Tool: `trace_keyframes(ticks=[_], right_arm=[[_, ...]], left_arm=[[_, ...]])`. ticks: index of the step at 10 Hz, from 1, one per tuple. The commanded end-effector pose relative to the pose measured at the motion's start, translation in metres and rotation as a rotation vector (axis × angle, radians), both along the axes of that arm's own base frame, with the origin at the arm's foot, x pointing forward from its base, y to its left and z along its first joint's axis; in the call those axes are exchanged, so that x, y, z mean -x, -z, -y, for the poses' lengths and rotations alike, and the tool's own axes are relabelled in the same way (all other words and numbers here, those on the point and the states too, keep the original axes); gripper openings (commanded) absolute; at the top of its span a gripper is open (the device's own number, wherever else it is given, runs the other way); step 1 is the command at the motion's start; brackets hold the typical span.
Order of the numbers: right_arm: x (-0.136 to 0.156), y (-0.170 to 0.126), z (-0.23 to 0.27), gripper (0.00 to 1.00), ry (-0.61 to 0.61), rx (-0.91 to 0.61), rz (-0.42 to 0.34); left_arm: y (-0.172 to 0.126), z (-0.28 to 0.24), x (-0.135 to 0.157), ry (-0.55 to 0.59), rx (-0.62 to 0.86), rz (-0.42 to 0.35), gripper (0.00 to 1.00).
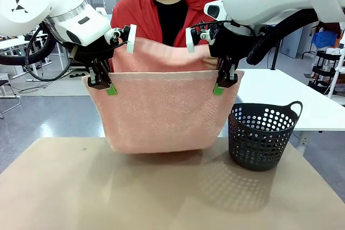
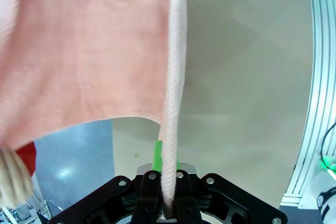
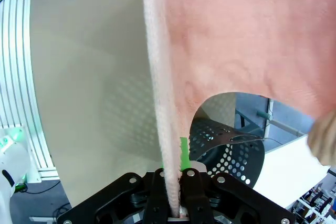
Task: Fold the towel.
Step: Release the end of the 100 cm Hotel Towel you were holding and grab the top end of the folded side.
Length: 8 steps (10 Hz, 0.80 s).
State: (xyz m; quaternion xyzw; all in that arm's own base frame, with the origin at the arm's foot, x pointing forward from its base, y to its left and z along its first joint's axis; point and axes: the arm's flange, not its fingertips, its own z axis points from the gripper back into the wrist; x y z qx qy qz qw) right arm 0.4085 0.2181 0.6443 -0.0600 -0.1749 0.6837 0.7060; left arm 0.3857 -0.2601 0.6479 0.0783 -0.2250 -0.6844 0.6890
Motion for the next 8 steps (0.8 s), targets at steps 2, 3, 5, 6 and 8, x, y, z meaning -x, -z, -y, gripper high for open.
trace_keyframes(ticks=[2, 3, 5, 6, 8], right_arm=[[0.0015, -0.0017, 0.0004, 0.00, -0.001, 0.003, 0.003], [0.0015, -0.0017, 0.0004, 0.00, -0.001, 0.003, 0.003], [0.0015, -0.0017, 0.0004, 0.00, -0.001, 0.003, 0.003], [0.0015, -0.0017, 0.0004, 0.00, -0.001, 0.003, 0.003], [0.0015, -0.0017, 0.0004, 0.00, -0.001, 0.003, 0.003]], left_arm=[[-0.0010, -0.0008, 0.0003, 0.000, 0.000, 0.003, 0.00], [-0.0010, -0.0008, 0.0003, 0.000, 0.000, 0.003, 0.00], [-0.0010, -0.0008, 0.0003, 0.000, 0.000, 0.003, 0.00], [-0.0010, -0.0008, 0.0003, 0.000, 0.000, 0.003, 0.00], [-0.0010, -0.0008, 0.0003, 0.000, 0.000, 0.003, 0.00]])
